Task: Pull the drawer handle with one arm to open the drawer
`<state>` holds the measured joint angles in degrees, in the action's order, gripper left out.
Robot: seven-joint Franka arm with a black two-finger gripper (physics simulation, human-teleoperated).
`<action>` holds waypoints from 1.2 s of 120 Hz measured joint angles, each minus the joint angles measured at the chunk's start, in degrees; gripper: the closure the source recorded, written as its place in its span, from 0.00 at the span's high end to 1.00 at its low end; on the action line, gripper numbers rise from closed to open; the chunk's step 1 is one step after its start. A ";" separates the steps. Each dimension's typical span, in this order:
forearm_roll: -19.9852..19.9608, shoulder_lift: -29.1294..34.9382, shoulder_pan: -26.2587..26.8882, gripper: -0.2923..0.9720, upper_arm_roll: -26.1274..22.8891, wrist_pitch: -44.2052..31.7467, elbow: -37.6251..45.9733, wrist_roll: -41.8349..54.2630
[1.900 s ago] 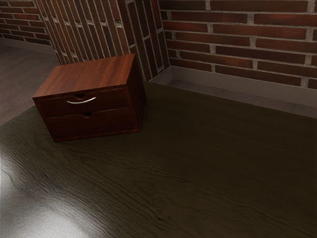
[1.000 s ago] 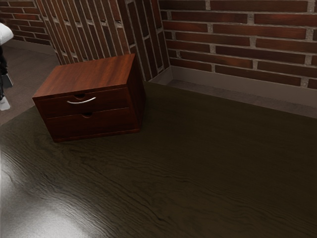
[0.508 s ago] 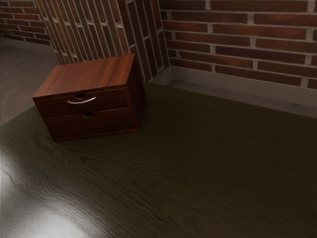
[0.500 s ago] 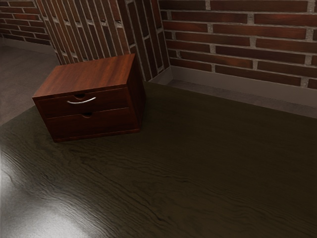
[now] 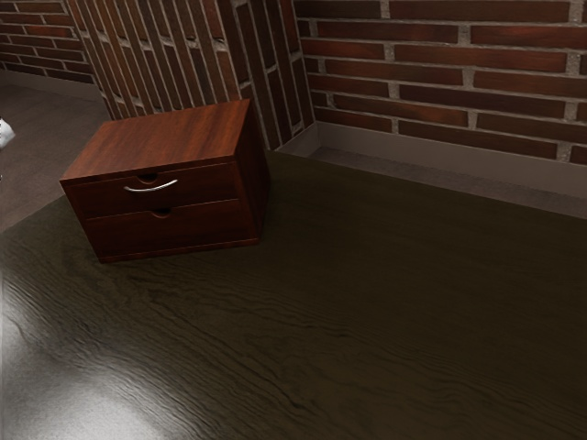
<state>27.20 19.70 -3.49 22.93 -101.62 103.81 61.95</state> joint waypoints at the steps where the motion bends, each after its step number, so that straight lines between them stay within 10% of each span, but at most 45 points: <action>1: -0.02 -0.10 -0.03 0.77 0.00 -0.16 -0.06 0.01; 144: -3.65 -15.38 0.94 0.77 6.05 -10.79 -9.74 4.39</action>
<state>23.55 4.32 -2.56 28.98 -112.42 94.07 66.34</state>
